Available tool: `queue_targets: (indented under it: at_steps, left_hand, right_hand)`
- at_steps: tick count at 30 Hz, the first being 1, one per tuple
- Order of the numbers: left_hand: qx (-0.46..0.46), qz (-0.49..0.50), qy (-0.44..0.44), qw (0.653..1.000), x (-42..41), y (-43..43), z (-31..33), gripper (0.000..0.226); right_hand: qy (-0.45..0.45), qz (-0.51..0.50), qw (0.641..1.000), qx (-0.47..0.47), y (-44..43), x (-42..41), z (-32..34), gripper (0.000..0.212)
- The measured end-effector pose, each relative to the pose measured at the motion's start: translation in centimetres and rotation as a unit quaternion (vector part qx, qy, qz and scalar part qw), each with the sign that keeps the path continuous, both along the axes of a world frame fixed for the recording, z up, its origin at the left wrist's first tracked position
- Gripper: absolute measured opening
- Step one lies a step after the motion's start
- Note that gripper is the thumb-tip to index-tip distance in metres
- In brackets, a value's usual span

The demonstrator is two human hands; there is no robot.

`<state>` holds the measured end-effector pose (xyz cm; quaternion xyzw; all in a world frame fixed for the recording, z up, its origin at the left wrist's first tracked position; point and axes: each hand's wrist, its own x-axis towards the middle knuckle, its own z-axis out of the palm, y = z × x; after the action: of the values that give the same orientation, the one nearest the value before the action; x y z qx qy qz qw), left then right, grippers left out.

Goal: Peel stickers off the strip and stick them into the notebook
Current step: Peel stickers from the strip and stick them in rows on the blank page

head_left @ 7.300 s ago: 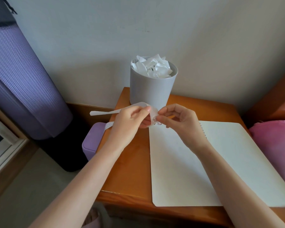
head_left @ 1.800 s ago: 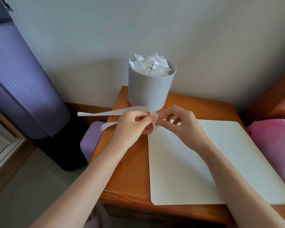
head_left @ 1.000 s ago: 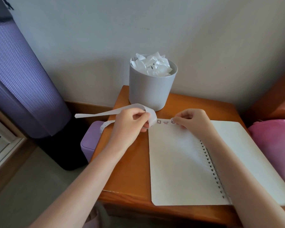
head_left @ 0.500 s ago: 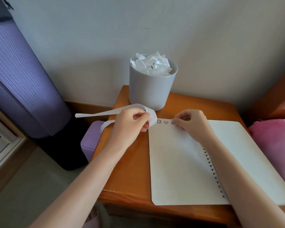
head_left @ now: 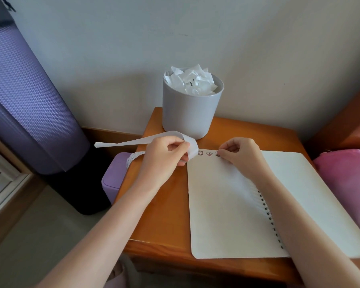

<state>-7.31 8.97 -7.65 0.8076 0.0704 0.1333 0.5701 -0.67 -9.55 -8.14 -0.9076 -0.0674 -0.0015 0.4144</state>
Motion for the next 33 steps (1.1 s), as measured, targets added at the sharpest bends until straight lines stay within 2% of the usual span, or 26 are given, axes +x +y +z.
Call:
queue_targets:
  at_steps: [7, 12, 15, 21, 25, 30, 33]
  left_hand:
    - [-0.005, -0.002, -0.001, 1.0, -0.1, 0.0, 0.0, 0.01]
    - [-0.012, -0.007, 0.001, 1.0, -0.1, -0.2, 0.1, 0.009]
    - [-0.015, -0.01, -0.001, 1.0, -0.1, -0.2, 0.1, 0.009]
    - [-0.039, -0.022, -0.002, 0.999, -0.3, -0.2, 0.4, 0.01]
    - [-0.072, -0.038, 0.004, 0.997, -0.4, -0.3, 0.9, 0.017]
    - [-0.106, -0.044, 0.01, 0.993, -0.4, -0.4, 1.2, 0.009]
    - [-0.132, -0.043, 0.013, 0.99, -0.4, -0.5, 1.4, 0.007]
  right_hand:
    - [-0.03, 0.009, 0.999, -0.012, 0.0, -0.2, -0.2, 0.004]
    - [-0.032, 0.007, 0.999, -0.005, -0.1, 0.0, -0.2, 0.024]
    - [-0.04, 0.006, 0.999, -0.03, -0.1, 0.2, -0.5, 0.013]
    - [-0.043, 0.003, 0.999, -0.03, -0.3, 0.3, -0.7, 0.011]
    - [-0.04, 0.038, 0.998, 0.035, -0.1, -0.4, 0.1, 0.007]
    - [-0.009, 0.167, 0.978, 0.123, 1.2, -2.0, 2.0, 0.015]
    - [-0.01, 0.191, 0.97, 0.151, 1.4, -2.5, 2.3, 0.014]
